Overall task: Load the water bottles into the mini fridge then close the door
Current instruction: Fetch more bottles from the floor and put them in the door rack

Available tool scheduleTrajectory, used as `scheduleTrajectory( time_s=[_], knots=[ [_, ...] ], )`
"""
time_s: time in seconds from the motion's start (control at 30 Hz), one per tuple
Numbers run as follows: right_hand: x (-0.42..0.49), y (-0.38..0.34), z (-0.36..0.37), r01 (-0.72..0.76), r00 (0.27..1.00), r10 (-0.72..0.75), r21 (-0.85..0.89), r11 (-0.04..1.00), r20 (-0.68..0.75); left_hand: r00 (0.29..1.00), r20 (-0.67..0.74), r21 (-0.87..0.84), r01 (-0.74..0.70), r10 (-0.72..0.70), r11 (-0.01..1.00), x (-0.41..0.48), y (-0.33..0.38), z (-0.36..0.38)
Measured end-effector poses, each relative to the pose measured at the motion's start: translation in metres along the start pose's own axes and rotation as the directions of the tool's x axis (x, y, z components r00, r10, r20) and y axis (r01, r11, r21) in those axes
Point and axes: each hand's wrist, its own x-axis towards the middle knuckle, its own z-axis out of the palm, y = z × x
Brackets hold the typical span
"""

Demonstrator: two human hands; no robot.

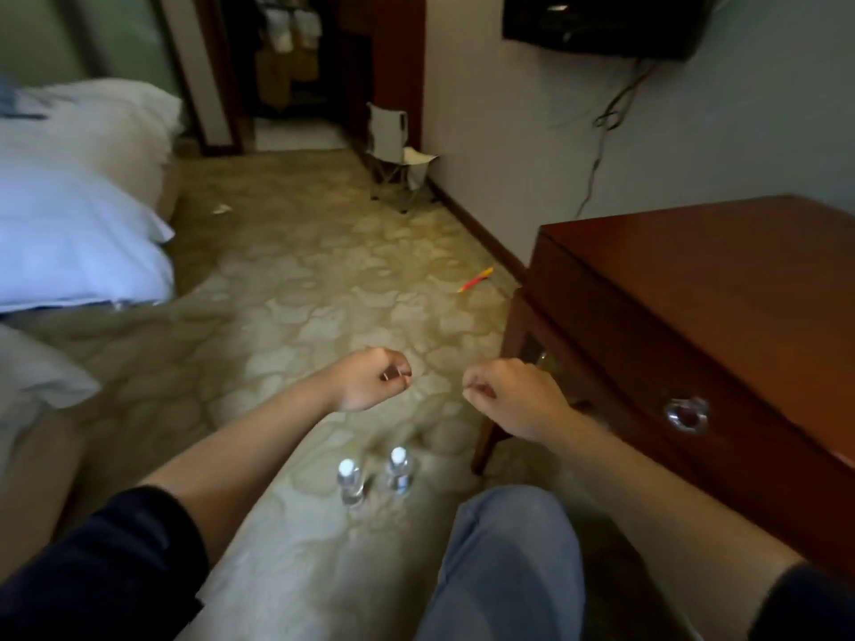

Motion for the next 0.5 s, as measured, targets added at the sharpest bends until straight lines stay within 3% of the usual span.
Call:
scheduleTrajectory(
  time_s=[0.27, 0.5],
  knots=[
    [0.076, -0.007, 0.119, -0.065, 0.944, 0.008, 0.16, 0.985, 0.331, 0.93, 0.099, -0.177, 0.368, -0.355, 0.913, 0.007, -0.13, 0.076],
    [0.119, 0.006, 0.212, -0.215, 0.888, 0.069, 0.278, 0.936, 0.454, 0.826, 0.162, -0.131, 0.561, -0.54, 0.818, 0.036, -0.192, 0.154]
  ],
)
